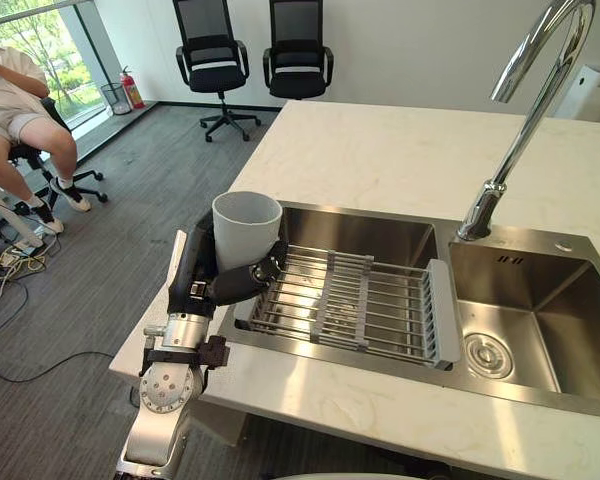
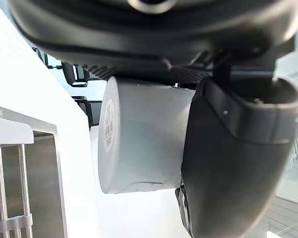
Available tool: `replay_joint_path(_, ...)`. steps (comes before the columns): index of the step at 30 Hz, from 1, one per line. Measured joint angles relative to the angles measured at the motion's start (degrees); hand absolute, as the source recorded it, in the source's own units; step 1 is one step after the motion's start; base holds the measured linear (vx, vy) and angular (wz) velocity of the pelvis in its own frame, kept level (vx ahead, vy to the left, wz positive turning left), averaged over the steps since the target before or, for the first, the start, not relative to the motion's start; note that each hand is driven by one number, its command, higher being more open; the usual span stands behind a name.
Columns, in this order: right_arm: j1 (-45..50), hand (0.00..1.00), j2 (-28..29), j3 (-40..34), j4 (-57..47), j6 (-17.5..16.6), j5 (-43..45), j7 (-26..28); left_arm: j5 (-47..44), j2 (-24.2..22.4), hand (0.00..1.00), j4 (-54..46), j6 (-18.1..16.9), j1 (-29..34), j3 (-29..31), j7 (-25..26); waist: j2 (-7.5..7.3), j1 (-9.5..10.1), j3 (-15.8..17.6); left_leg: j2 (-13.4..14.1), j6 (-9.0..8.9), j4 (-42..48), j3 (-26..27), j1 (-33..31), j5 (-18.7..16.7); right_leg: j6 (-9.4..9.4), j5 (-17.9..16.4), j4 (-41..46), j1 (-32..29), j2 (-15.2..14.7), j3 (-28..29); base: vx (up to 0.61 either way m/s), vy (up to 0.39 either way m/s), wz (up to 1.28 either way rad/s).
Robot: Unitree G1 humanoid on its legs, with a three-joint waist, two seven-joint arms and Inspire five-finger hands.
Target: Walk over to the sink, pick up the cup, carry it to the dishwasher, place the cup inside the dishwasher, then close the dishwasher door
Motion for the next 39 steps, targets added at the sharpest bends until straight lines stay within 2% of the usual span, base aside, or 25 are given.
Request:
replay_joint_path(6, -0.4, 1.00, -0.2, 0.1, 1.2, 0.0, 0.3, 0.1, -2.0, -0.5, 0.00, -0.7, -1.6, 3.6, 0.0, -1.2, -0.04, 0.73, 0.0, 0.0, 0.07, 2.4, -0.4, -0.6, -1.6, -0.03, 0.0, 0.3, 0.2, 0.0, 0.8, 0.00, 0.005, -0.03)
replay_joint_path(8, -0.4, 1.00, -0.1, 0.5, 1.0, -0.5, 0.3, 0.1, -2.0, -0.9, 0.00, -0.7, -2.0, 3.6, -0.3, -1.3, -0.39, 0.65, 0.1, -0.7, 0.54, 3.5, -1.9, -1.4, -2.5, 0.21, -1.6, 2.8, -0.5, -1.3, 0.1, -0.01, 0.031, 0.28)
replay_joint_path(10, -0.4, 1.00, -0.4, 2.1, 0.5, -1.0, 0.8, 0.1, -1.7, -1.0, 0.00, -0.7, -2.6, 3.1, -1.4, -1.2, -1.25, 0.36, 0.6, -2.8, 1.13, 4.0, -4.6, -1.4, -3.1, 1.22, -4.8, 9.4, -1.1, -4.8, -0.9, 0.00, 0.033, 0.66)
replay_joint_path(13, -1.4, 1.00, -1.1, 4.3, -0.8, -1.1, 0.9, -0.1, -1.1, -1.2, 0.00, -2.4, -3.2, 2.7, -3.6, -0.6, -1.58, 0.82, 0.9, -4.7, 1.59, 5.8, -7.5, -3.0, -2.0, 0.98, -5.6, 19.2, -5.5, -7.4, 5.4, 0.01, 0.024, 0.69)
replay_joint_path(15, -3.7, 1.00, -1.0, 5.8, -2.2, -1.1, 1.1, -0.2, -0.4, -1.2, 0.00, -5.3, -3.2, 2.3, -3.6, 0.7, -2.38, 1.19, 1.7, -5.7, 1.97, 9.3, -9.0, -6.1, -2.3, 1.94, -7.0, 19.1, -5.9, -7.9, 7.8, -0.03, -0.036, 0.56)
replay_joint_path(16, -5.0, 1.00, -0.5, 6.4, -2.7, -1.6, 1.8, -0.2, -0.5, -1.3, 0.00, -6.5, -3.3, 1.2, -3.4, 1.4, -2.45, 1.99, 3.2, -6.2, 2.00, 11.2, -9.5, -7.3, -2.3, 2.82, -8.4, 16.4, -4.4, -7.7, 8.6, -0.13, -0.072, 0.40)
replay_joint_path(17, -6.3, 1.00, -0.3, 6.4, -3.5, -1.4, 2.0, -0.3, -1.0, -2.0, 0.00, -6.8, -3.4, 0.3, -3.1, 1.6, -1.68, 2.30, 5.2, -6.3, 2.00, 12.7, -10.2, -7.6, -2.3, 4.00, -9.3, 13.7, -2.2, -7.4, 8.6, -0.17, -0.067, 0.37)
replay_joint_path(18, -6.9, 1.00, -0.4, 6.4, -3.6, -1.1, 2.0, -0.3, -1.2, -2.5, 0.00, -6.8, -3.4, 0.3, -3.1, 1.7, -0.73, 2.29, 5.8, -6.0, 1.99, 13.4, -10.4, -7.7, -2.3, 3.60, -9.1, 13.4, -1.5, -6.7, 8.3, -0.25, -0.064, 0.36)
replay_joint_path(19, -7.1, 1.00, -0.5, 6.4, -4.1, -1.0, 2.0, -0.4, -1.4, -2.9, 0.00, -6.8, -3.4, 0.5, -3.4, 1.6, 0.62, 2.33, 5.9, -5.2, 1.72, 14.1, -10.1, -7.7, -2.4, 2.86, -9.0, 12.9, -0.8, -5.8, 7.6, -0.20, -0.029, 0.28)
replay_joint_path(20, -7.2, 1.00, -0.5, 6.5, -4.2, -1.0, 2.0, -0.4, -1.6, -2.9, 0.00, -6.9, -3.5, 0.7, -3.5, 1.5, 0.86, 2.36, 5.8, -4.6, 1.45, 14.2, -9.6, -7.8, -2.5, 2.62, -9.1, 12.9, -0.7, -5.6, 7.4, -0.19, -0.021, 0.15)
replay_joint_path(22, -7.5, 1.00, -0.7, 7.6, -5.2, -0.9, 2.0, -0.9, -2.1, -2.7, 0.00, -7.8, -4.2, 0.8, -3.5, 1.4, 2.22, 2.22, 5.1, -1.8, 2.87, 14.3, -4.5, -8.1, -4.1, 1.91, -8.6, 12.9, -0.8, -4.1, 7.0, -0.20, -0.054, 0.00)
replay_joint_path(24, -6.6, 1.00, -1.0, 8.9, -7.1, -0.5, 2.0, -1.1, -2.0, -2.7, 0.00, -9.6, -4.4, 0.6, -3.8, 1.1, 1.29, 1.65, 4.7, -0.2, 4.83, 14.7, 0.5, -8.9, -5.1, 0.61, -7.4, 12.1, -1.8, -5.3, 6.3, -0.13, -0.013, 0.19)
replay_joint_path(25, -6.6, 1.00, -1.2, 8.8, -7.8, -0.4, 2.0, -1.3, -2.0, -2.7, 0.00, -10.9, -4.5, 0.1, -4.3, 1.1, 1.27, 1.40, 4.6, 1.3, 6.29, 19.7, 3.5, -10.5, -6.1, 0.59, -6.9, 12.2, -2.5, -5.8, 5.5, -0.06, 0.047, 0.24)
replay_joint_path(26, -6.4, 1.00, -1.3, 8.8, -8.2, -0.3, 2.0, -1.5, -2.0, -2.7, 0.00, -11.5, -4.5, -0.2, -4.7, 1.1, 1.43, 1.30, 4.5, 2.1, 7.01, 23.1, 5.1, -11.0, -6.6, 0.75, -6.8, 12.3, -2.5, -6.0, 5.2, -0.04, 0.065, 0.22)
replay_joint_path(27, -5.8, 1.00, -1.4, 8.8, -9.2, -0.2, 2.0, -1.6, -2.0, -2.8, 0.00, -12.2, -4.7, -0.4, -5.6, 1.0, 1.85, 1.24, 4.2, 3.6, 7.32, 28.3, 8.3, -10.5, -8.5, 1.03, -6.8, 12.9, -2.5, -5.9, 4.8, -0.01, 0.051, 0.37)
replay_joint_path(28, -5.6, 1.00, -1.2, 8.9, -10.1, -0.2, 2.0, -1.7, -1.9, -2.8, 0.00, -12.2, -4.7, -1.0, -6.4, 0.9, 2.55, 0.86, 3.4, 3.7, 6.97, 27.5, 10.4, -11.1, -8.9, 1.61, -7.2, 14.2, -2.7, -6.0, 3.8, 0.00, 0.053, 0.46)
replay_joint_path(29, -5.6, 1.00, -1.1, 9.0, -10.3, -0.1, 2.0, -1.7, -1.9, -2.8, 0.00, -12.0, -4.7, -0.9, -6.9, 0.9, 2.35, 0.58, 2.9, 3.1, 6.72, 25.8, 10.2, -11.2, -8.7, 1.58, -7.3, 14.2, -3.2, -6.2, 3.3, -0.01, 0.043, 0.83)
replay_joint_path(30, -5.6, 1.00, -0.9, 9.0, -10.7, -0.2, 1.9, -1.7, -1.9, -2.8, 0.00, -11.4, -4.7, -1.0, -8.0, 1.0, 1.94, -0.23, 2.1, 0.6, 3.76, 18.5, 8.2, -11.1, -5.9, 1.47, -7.2, 13.0, -4.0, -6.0, 3.1, -0.04, 0.068, 1.41)
replay_joint_path(31, -5.0, 1.00, 0.4, 8.7, -10.5, -0.2, 1.9, -1.9, -1.7, -2.7, 0.00, -9.8, -4.6, -1.5, -9.5, 0.6, 0.06, -1.49, 1.4, -0.8, 6.39, 15.3, 10.0, -10.3, -5.7, 1.61, -4.7, 8.7, -3.0, -7.9, 0.3, -0.05, 0.084, 1.50)
replay_joint_path(32, -4.7, 1.00, 0.5, 8.7, -10.6, -0.2, 1.9, -2.0, -1.6, -2.8, 0.00, -9.0, -4.6, -1.9, -10.2, 0.4, -0.20, -1.52, 1.6, 0.1, 6.61, 18.6, 11.6, -10.3, -6.6, 2.12, -3.9, 7.4, -2.2, -8.1, -1.3, -0.04, 0.066, 1.26)
replay_joint_path(33, -4.2, 1.00, 0.4, 8.9, -10.6, 0.0, 1.8, -2.0, -1.6, -2.9, 0.00, -8.0, -4.7, -1.8, -11.4, 0.4, 0.59, -1.17, 1.3, 1.6, 4.74, 19.3, 12.3, -8.4, -7.6, 2.54, -3.5, 6.7, -1.4, -7.4, -2.6, -0.02, 0.121, 0.66)
replay_joint_path(34, -4.4, 1.00, 0.9, 8.9, -9.4, 0.5, 1.8, -2.5, -1.5, -2.9, 0.00, -5.1, -4.9, -2.3, -12.4, 0.0, 1.09, -0.95, 0.9, -0.1, 2.62, 12.9, 11.4, -5.8, -6.0, 2.33, -3.0, 6.3, -1.0, -7.6, -3.2, -0.02, 0.103, 0.44)
replay_joint_path(35, -4.4, 1.00, 1.2, 9.1, -9.3, 0.5, 1.8, -2.5, -1.5, -2.6, 0.00, -3.9, -4.9, -2.3, -12.9, 0.1, 1.13, -1.01, 0.8, -0.6, 2.67, 10.7, 11.2, -4.9, -5.1, 1.98, -2.3, 5.5, -0.6, -7.3, -3.2, 0.00, 0.105, 0.31)
replay_joint_path(37, -4.1, 1.00, 2.4, 10.0, -9.1, 0.6, 1.8, -2.3, -1.5, -1.9, 0.00, 0.6, -4.4, -3.0, -13.8, 0.2, 0.69, -1.94, 0.5, -2.1, 3.21, 7.6, 9.9, -4.5, -3.1, 2.74, -0.8, 2.3, 0.8, -6.9, -3.4, 0.01, 0.033, 0.30)
replay_joint_path(39, -4.0, 1.00, 2.3, 10.4, -8.3, 1.1, 1.8, -2.3, -1.5, -1.7, 0.00, 3.2, -3.7, -3.1, -14.3, 0.1, 0.65, -2.34, 0.5, -2.5, 3.39, 7.4, 9.3, -4.6, -2.9, 2.87, 0.2, 0.4, 1.9, -6.3, -3.6, 0.00, 0.046, 0.24)
